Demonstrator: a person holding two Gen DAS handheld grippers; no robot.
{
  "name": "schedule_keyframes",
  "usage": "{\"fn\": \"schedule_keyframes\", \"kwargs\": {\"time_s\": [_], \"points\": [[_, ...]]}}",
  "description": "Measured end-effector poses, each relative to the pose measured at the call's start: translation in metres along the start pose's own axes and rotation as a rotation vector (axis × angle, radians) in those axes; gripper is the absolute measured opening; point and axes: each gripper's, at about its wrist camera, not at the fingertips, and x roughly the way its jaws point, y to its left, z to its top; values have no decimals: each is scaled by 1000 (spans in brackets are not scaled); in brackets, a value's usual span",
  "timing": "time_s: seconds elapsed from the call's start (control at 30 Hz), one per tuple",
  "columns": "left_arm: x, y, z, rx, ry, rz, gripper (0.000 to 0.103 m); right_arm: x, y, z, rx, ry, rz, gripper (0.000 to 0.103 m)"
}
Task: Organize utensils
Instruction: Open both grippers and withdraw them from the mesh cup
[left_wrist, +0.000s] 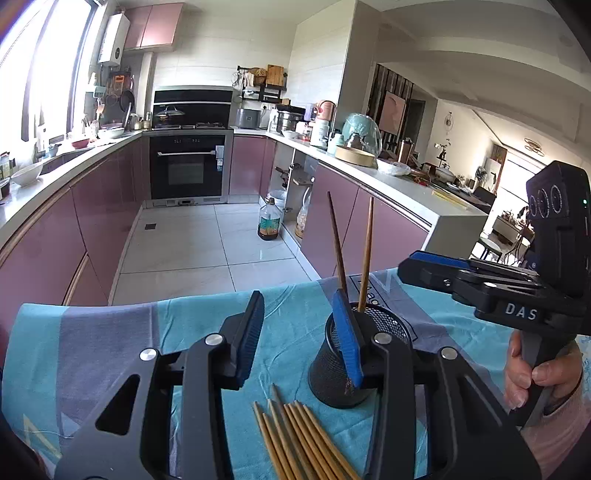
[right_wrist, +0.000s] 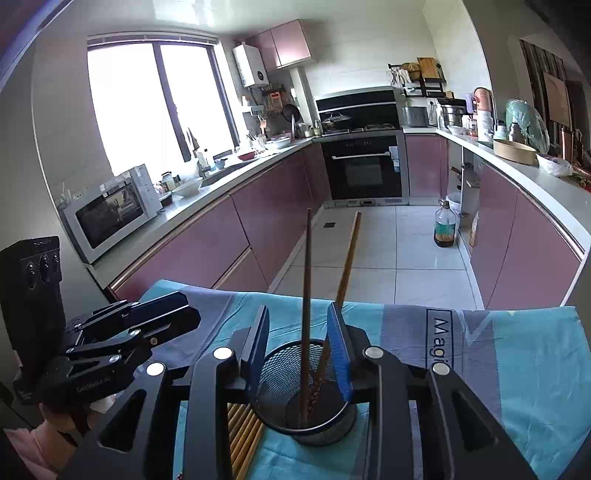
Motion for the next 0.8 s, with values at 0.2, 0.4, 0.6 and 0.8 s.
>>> {"fn": "schedule_keyframes", "kwargs": {"time_s": [0.2,0.4,0.6,0.8], "points": [[-36,14,-24,9,-31,55,48,-28,29,-24,-75,-34,67,38],[-60,34,-61,2,-9,102,54,-21,43,-59,-67,41,115,39],[-63,47,-104,-7,78,115,55,10,43,-99,-13,194,124,39],[-43,45,-140,-4,192,123,55,29,41,-129,5,287,82,39]]}}
